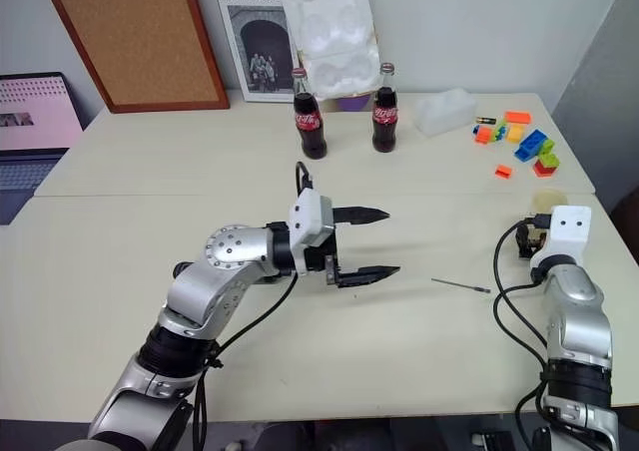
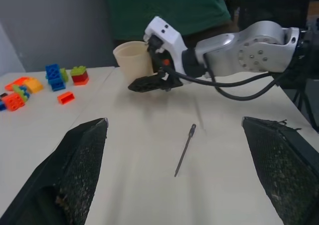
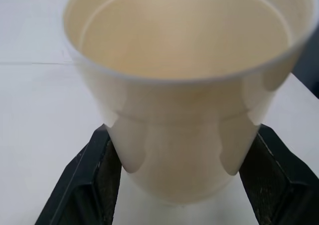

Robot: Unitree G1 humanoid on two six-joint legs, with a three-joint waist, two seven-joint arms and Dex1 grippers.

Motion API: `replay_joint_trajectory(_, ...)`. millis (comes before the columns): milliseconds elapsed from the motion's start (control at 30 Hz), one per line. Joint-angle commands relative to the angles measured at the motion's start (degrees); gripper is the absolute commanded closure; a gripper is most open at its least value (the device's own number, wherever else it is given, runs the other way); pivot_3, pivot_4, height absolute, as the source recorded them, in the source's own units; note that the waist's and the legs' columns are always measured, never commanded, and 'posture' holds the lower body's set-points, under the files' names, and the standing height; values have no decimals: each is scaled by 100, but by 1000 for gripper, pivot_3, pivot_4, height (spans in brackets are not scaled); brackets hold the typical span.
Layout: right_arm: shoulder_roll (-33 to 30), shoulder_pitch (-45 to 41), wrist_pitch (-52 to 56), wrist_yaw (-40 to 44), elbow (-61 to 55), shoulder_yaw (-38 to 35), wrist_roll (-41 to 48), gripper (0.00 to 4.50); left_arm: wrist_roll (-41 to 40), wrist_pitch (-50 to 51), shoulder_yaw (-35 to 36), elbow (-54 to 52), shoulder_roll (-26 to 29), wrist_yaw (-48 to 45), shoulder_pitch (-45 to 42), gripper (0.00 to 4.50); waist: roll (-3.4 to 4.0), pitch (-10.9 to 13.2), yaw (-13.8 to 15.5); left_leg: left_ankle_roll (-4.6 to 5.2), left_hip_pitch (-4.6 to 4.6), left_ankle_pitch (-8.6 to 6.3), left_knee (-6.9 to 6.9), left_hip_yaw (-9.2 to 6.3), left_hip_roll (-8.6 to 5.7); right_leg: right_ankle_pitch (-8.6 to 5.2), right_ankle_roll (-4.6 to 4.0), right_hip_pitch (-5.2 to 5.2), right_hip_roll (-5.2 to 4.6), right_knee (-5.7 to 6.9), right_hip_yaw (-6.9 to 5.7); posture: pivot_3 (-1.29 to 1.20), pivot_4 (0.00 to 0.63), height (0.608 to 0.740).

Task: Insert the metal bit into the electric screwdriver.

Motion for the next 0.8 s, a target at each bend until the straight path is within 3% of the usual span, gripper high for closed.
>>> replay_joint_trajectory(33,70,-173,-163,-173,260,-202,155,1620,377,-471,-258,172,-183,41,-189,0,1,-1,25,0,-1,0,3,0,0,0,0,1,0,-1,0,0,150,740)
replay_joint_trajectory(100,130,-162,-156,-217,216,-238,215,913,399,-513,-290,186,-253,33,-154,0,3,-1,34,0,-6,0,8,1,-2,1,2,1,-1,-4,1,0,150,740)
replay_joint_trajectory(233,154,-86,-75,-255,8,-199,264,39,410,-553,-280,164,-286,6,-48,0,5,0,32,0,-6,0,10,1,-1,0,3,1,-1,-4,2,0,150,740)
replay_joint_trajectory(367,236,114,165,-306,-529,-174,373,39,398,-552,-211,212,-232,-10,-2,0,9,-3,37,0,-6,0,10,0,-1,0,3,1,-1,-2,1,0,150,740)
replay_joint_trajectory(500,495,978,968,-508,-2289,-251,593,39,326,-457,-47,165,3,-94,52,0,14,-5,48,0,-7,0,10,-8,1,-1,4,1,2,-1,-3,0,150,740)
replay_joint_trajectory(633,482,1640,1516,-473,-3351,-286,712,39,298,-364,136,83,295,-107,88,0,18,-6,52,0,-13,-1,9,-12,-1,-4,6,-1,1,-4,-5,0,150,740)
replay_joint_trajectory(800,-79,2733,1863,413,-4535,-279,1068,39,-47,-8,693,12,1023,-439,64,0,18,-6,43,0,-11,-1,14,-12,1,-11,16,0,2,0,-8,0,150,740)
